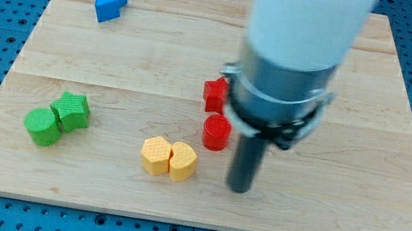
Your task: Push heart below the red circle
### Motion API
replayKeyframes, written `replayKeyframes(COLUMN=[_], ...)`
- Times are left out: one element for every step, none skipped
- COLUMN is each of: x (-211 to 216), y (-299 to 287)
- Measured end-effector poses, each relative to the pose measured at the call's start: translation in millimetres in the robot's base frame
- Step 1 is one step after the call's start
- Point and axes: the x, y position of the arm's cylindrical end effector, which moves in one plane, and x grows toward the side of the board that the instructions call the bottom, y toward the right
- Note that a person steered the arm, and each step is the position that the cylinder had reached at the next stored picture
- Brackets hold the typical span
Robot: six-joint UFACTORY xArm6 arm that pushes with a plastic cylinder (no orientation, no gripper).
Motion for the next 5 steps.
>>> replayKeyframes(x=[24,24,7,4,2], y=[-42,-54,-59,-88,-119])
